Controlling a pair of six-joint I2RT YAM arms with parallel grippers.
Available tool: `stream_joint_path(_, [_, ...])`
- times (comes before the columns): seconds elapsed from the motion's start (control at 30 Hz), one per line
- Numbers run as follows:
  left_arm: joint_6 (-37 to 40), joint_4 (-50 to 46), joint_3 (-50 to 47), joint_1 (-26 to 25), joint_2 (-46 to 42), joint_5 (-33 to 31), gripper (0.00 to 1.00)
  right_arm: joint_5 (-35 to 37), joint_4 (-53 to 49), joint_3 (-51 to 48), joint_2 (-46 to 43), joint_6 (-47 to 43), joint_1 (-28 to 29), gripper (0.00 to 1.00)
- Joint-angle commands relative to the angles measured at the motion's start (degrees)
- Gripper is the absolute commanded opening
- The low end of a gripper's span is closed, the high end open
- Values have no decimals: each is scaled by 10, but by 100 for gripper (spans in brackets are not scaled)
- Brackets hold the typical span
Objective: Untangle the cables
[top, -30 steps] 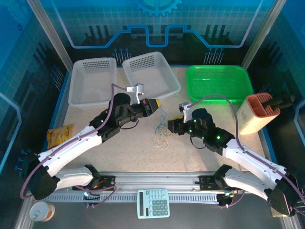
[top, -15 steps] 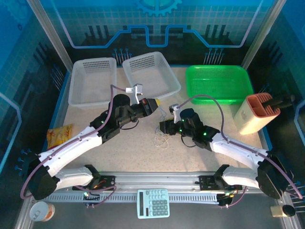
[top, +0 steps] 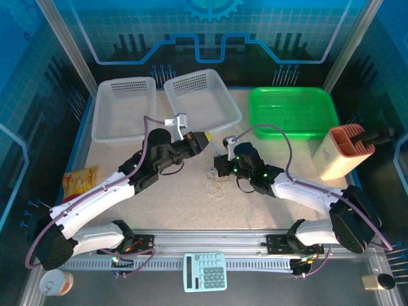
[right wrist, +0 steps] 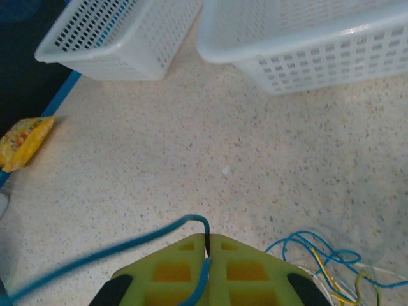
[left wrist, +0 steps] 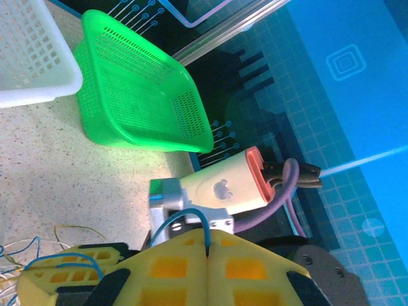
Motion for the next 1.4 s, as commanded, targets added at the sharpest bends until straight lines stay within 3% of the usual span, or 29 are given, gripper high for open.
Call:
stream_joint_path(0.0, [-7, 15, -15, 3, -16, -22, 0, -1, -23, 26, -37, -22, 3, 0])
stream_joint_path(0.27, [5, 11, -36, 3, -15, -56, 0, -24, -83, 57, -121, -49, 3, 0])
stream_joint_path(0.37, [11, 18, -42, 4, -13, -58, 23, -34, -100, 74, -127, -56, 3, 0])
stream_joint_path(0.5, [32, 14, -52, 4, -20, -69, 63, -22, -107, 78, -120, -56, 0, 0])
stream_joint_path(0.6, [52, 11, -77, 4, -43, -89, 77, -16, -109, 75, -116, -47, -7, 0])
stream_joint_path(0.77, [93, -11, -133, 7, -105, -129, 89, -11, -113, 68, -114, -35, -15, 0])
stream_joint_path(0.83, [101, -24, -161, 9, -135, -147, 99, -7, -119, 69, -114, -32, -18, 0])
stream_joint_path(1.13, [109, -74, -260, 20, -253, -191, 99, -2, -121, 56, -118, -19, -33, 0])
stream_joint_path(1.23, [143, -30, -277, 20, -246, -140, 99, -13, -120, 60, -116, -17, -35, 0])
stream_joint_path(1.37, [201, 7, -257, 21, -172, -58, 99, -23, -127, 72, -107, -17, -35, 0])
